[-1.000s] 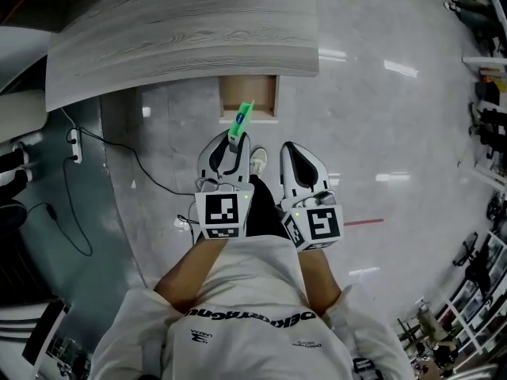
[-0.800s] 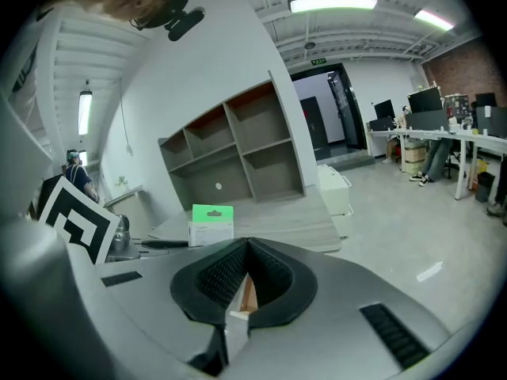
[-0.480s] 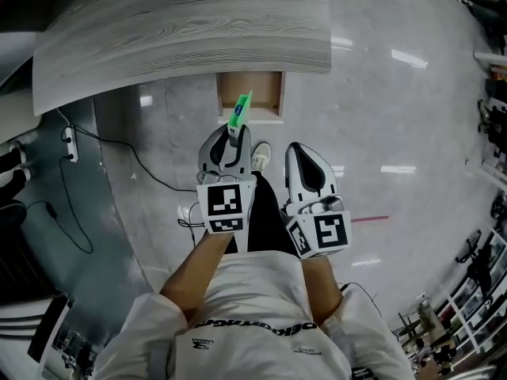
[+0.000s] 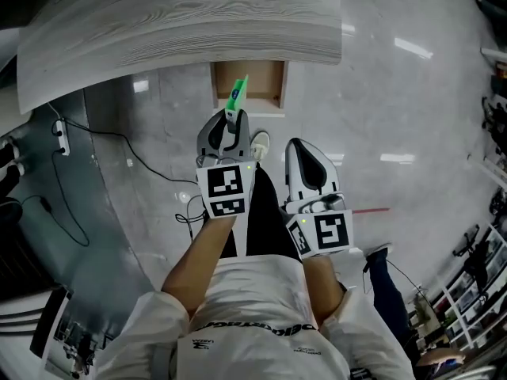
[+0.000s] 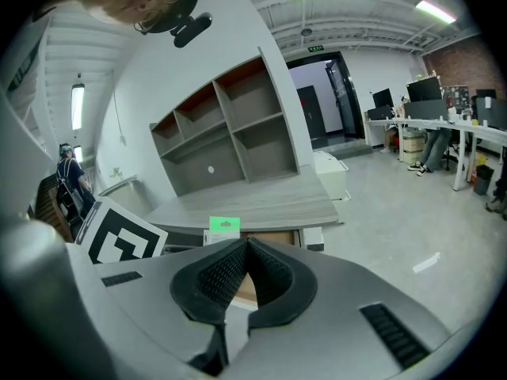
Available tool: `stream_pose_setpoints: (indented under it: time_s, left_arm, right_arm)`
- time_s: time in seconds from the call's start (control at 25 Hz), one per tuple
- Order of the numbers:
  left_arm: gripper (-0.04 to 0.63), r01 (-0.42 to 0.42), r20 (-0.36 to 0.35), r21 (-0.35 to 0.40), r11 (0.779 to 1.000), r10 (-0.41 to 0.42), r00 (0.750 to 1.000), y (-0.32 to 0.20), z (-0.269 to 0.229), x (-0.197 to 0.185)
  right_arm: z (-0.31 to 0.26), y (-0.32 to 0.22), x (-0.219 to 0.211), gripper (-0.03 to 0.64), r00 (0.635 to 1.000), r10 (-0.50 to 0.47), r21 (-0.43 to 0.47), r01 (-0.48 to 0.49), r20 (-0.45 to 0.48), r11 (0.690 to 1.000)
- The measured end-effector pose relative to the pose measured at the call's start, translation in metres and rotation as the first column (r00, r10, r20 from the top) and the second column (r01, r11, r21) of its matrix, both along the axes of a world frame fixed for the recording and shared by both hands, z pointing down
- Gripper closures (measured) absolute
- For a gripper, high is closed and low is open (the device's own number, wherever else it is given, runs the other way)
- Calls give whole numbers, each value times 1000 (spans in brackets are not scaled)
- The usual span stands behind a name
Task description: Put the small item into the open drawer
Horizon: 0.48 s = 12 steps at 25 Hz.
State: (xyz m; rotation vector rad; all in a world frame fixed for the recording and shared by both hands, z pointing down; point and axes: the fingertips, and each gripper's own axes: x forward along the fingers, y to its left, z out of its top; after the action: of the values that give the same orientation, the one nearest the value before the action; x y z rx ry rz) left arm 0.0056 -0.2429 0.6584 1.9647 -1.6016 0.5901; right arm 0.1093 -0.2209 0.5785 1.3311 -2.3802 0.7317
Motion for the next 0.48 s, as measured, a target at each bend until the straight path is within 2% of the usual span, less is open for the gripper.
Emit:
stream_pose_setpoints:
  time_s: [0.48]
  left_arm:
    - [492, 42, 32, -80, 996, -40, 999, -23, 68, 1]
  right_arm:
    - [35, -8, 3, 586, 1000, -5, -39, 5, 5, 999]
